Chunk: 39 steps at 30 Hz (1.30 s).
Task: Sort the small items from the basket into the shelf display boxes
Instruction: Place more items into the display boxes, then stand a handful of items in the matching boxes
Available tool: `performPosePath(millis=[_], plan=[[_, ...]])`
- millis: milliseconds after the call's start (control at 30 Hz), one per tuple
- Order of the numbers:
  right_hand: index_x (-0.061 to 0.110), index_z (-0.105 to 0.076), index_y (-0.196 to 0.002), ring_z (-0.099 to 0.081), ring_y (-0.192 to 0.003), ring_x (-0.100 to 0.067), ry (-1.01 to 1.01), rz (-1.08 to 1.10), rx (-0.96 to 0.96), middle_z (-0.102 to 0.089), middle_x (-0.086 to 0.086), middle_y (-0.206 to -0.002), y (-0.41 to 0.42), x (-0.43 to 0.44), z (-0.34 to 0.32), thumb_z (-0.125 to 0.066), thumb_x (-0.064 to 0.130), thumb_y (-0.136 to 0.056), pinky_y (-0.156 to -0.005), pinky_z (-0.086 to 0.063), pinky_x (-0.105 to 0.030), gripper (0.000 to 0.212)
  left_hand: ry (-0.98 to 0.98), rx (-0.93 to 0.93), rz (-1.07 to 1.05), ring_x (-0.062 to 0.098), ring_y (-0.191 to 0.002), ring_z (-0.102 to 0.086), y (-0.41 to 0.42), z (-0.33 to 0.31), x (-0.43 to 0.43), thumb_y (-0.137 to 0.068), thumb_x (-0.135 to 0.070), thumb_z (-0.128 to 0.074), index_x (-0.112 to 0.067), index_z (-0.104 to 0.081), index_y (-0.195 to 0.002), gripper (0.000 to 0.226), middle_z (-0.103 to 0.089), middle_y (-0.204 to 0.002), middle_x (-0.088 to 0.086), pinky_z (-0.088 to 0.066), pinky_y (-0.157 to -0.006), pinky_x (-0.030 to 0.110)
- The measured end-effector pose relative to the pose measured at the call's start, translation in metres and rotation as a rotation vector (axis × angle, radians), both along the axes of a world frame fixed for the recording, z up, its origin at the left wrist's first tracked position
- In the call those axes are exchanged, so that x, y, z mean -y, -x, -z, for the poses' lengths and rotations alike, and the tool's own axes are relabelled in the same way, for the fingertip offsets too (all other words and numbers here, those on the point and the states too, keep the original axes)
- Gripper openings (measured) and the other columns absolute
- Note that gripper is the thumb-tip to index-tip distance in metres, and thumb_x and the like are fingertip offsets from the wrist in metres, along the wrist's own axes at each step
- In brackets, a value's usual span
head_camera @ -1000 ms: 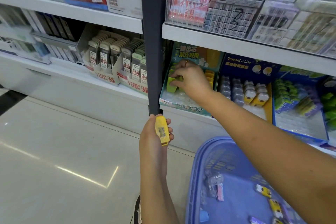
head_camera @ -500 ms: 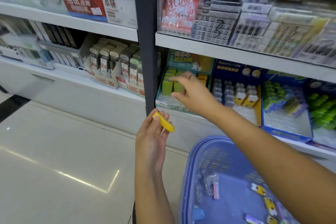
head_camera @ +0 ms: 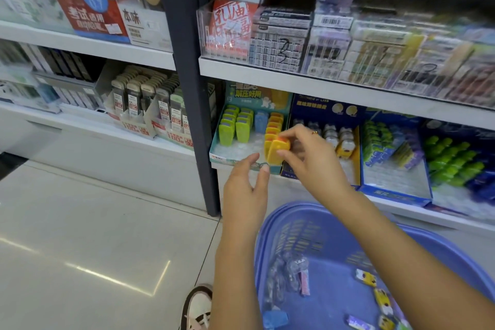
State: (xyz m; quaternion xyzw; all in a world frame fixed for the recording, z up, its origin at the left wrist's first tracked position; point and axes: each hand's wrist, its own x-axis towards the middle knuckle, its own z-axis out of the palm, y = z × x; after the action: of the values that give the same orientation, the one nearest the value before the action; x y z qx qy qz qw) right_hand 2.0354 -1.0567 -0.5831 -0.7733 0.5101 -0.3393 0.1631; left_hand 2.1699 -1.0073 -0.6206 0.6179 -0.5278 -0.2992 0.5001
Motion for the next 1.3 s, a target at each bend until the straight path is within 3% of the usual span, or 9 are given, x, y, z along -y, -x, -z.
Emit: performPosePath(millis=[167,467,600,700,800,933,1100,1200,1300], plan=[[0.014,-0.061,-0.109,-0.062,-0.086,-0.021,0.019,-0.029,-0.133,-0.061,-0.005,-0.100,-0.004,0.019,0.009,-0.067,0.015,-0.085,-0.077,-0.051,-0.034,0.025,-0.045,0.273,0.098,0.007,-0.146,-0.002,0.005,0.017,0.005,-0.098,-0.020,-0.048,-0.015,-0.031,-0.147,0.052,-0.022,-0.157,-0.005,-0.003,-0.107,0.010],[0.009,-0.063,-0.113,-0.058,-0.093,-0.029,-0.007,0.000,-0.293,-0.057,-0.011,-0.112,-0.010,0.029,0.013,-0.063,0.016,-0.087,-0.081,-0.049,-0.039,0.026,-0.023,0.271,0.138,-0.010,-0.137,0.000,-0.002,0.025,0.005,-0.098,-0.021,-0.049,-0.018,-0.033,-0.147,0.052,-0.024,-0.155,-0.011,-0.003,-0.102,0.001],[0.006,-0.067,-0.108,-0.054,-0.105,-0.029,0.162,0.028,-0.498,-0.056,-0.011,-0.121,-0.011,0.024,0.013,-0.059,0.015,-0.090,-0.072,-0.052,-0.039,0.022,-0.019,0.287,0.146,-0.008,-0.138,-0.001,-0.004,0.026,0.005,-0.097,-0.020,-0.050,-0.018,-0.033,-0.147,0.053,-0.025,-0.155,-0.011,-0.001,-0.100,-0.003],[-0.002,-0.071,-0.092,-0.062,-0.102,-0.033,0.294,0.031,-0.651,-0.068,-0.015,-0.103,-0.014,0.017,0.013,-0.074,0.005,-0.073,-0.065,-0.057,-0.039,0.021,-0.022,0.300,0.156,-0.003,-0.142,-0.001,-0.005,0.026,0.006,-0.097,-0.020,-0.051,-0.017,-0.032,-0.148,0.054,-0.022,-0.156,-0.011,0.003,-0.095,-0.009],[0.001,-0.068,-0.104,-0.055,-0.113,-0.032,0.328,0.047,-0.790,-0.066,-0.013,-0.109,-0.019,0.019,0.006,-0.067,0.012,-0.080,-0.081,-0.051,-0.037,0.027,-0.044,0.293,0.165,0.003,-0.145,-0.004,-0.004,0.020,0.005,-0.097,-0.018,-0.050,-0.015,-0.032,-0.147,0.053,-0.022,-0.156,-0.008,-0.001,-0.098,-0.004],[0.010,-0.049,-0.132,-0.035,-0.126,-0.030,0.167,-0.029,-0.744,-0.040,-0.011,-0.140,-0.007,0.008,0.000,-0.050,0.021,-0.093,-0.096,-0.036,-0.041,0.040,0.016,0.225,0.157,0.009,-0.132,-0.041,0.005,0.002,-0.010,-0.097,-0.013,-0.049,-0.012,-0.048,-0.137,0.041,-0.049,-0.141,-0.001,-0.028,-0.106,0.011],[0.014,-0.055,-0.116,-0.058,-0.101,-0.030,-0.150,-0.011,-0.428,-0.054,-0.008,-0.116,0.061,-0.063,0.051,-0.056,0.023,-0.090,-0.080,-0.048,-0.039,0.028,-0.090,0.261,0.311,-0.006,-0.077,-0.059,0.038,0.009,-0.026,-0.091,-0.009,-0.055,-0.010,-0.066,-0.109,0.021,-0.066,-0.094,-0.003,-0.043,-0.072,0.004],[0.018,-0.051,-0.126,-0.053,-0.117,-0.028,-0.530,-0.017,-0.639,-0.053,-0.009,-0.127,0.109,-0.096,0.118,-0.057,0.024,-0.087,-0.092,-0.046,-0.035,0.040,-0.363,0.361,0.475,0.024,-0.097,-0.065,0.071,0.043,-0.029,-0.089,-0.006,-0.057,-0.002,-0.063,-0.112,0.024,-0.068,-0.105,0.012,-0.047,-0.089,0.029],[0.018,-0.041,-0.138,-0.045,-0.127,-0.022,-0.768,0.007,-0.594,-0.044,-0.007,-0.140,0.145,-0.112,0.176,-0.060,0.019,-0.085,-0.101,-0.036,-0.027,0.056,-0.628,0.537,0.593,0.030,-0.111,-0.059,0.090,0.089,-0.037,-0.089,-0.013,-0.058,0.000,-0.059,-0.117,0.031,-0.063,-0.119,0.016,-0.044,-0.086,0.023]])
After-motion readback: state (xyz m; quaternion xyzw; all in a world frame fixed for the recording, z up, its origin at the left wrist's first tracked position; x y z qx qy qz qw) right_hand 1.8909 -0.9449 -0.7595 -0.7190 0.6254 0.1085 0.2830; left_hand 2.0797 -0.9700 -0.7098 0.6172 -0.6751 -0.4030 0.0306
